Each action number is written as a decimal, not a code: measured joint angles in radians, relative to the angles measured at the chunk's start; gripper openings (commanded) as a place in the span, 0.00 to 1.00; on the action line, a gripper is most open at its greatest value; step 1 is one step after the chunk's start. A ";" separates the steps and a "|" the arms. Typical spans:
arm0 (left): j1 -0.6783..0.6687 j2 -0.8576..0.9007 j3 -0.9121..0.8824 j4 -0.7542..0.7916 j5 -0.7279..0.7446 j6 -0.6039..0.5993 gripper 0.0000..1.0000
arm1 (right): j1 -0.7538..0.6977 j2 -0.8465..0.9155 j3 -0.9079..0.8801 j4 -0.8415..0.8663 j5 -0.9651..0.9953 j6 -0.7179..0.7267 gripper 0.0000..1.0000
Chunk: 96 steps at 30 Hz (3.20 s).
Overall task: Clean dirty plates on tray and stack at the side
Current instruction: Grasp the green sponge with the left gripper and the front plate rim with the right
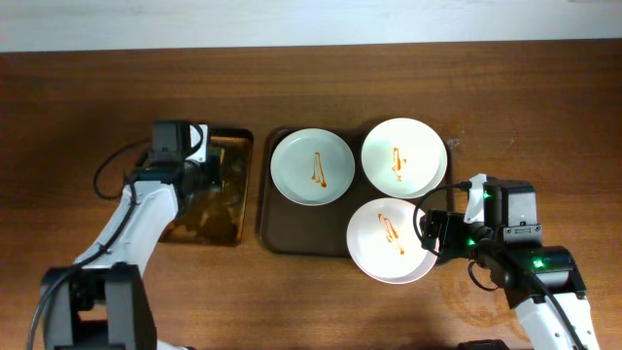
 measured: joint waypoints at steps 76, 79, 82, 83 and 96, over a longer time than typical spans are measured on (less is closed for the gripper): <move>0.000 -0.343 -0.003 0.243 0.007 0.000 0.00 | -0.041 0.616 0.007 0.201 -0.235 -0.102 0.04; 0.000 -0.343 -0.002 0.200 0.006 -0.010 0.00 | -0.041 0.616 0.007 0.201 -0.235 -0.102 0.04; 0.000 -0.341 -0.003 0.061 0.006 -0.051 0.00 | -0.041 0.616 0.007 0.201 -0.235 -0.102 0.04; 0.000 -0.338 -0.003 0.028 0.007 -0.066 0.00 | -0.041 0.616 0.007 0.201 -0.235 -0.101 0.04; -0.003 -0.014 -0.006 -0.108 0.150 -0.228 0.00 | -0.041 0.616 0.007 0.196 -0.235 -0.101 0.04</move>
